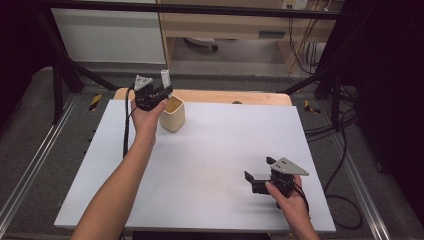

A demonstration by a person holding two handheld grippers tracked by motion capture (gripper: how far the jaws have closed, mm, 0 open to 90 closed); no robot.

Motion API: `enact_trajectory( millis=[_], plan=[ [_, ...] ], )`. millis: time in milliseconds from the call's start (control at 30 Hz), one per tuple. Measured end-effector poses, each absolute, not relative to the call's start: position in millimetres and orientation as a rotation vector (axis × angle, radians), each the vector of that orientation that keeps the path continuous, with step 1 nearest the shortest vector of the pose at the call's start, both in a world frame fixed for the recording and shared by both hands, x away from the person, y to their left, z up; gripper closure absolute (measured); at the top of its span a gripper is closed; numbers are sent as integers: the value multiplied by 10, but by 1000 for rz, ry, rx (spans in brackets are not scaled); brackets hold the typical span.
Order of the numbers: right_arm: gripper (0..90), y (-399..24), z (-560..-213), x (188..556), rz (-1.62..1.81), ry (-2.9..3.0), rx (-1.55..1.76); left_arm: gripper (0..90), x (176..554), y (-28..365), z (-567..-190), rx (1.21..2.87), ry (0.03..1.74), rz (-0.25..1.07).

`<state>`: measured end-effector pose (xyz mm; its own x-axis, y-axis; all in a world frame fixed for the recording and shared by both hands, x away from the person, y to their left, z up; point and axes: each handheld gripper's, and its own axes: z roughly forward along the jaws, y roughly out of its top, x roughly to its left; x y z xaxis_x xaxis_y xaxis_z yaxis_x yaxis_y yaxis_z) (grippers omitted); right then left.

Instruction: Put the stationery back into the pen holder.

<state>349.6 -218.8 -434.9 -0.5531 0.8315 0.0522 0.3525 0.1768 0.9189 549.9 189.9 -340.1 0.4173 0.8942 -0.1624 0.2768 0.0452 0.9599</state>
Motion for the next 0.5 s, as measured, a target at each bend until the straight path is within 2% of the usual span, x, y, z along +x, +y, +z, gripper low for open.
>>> enact_trajectory(
  millis=[500],
  plan=[
    [30,-2174,-4350,3490,1355,1997,1106,682,5497,1909,-3433,1505,1094,662]
  ],
)
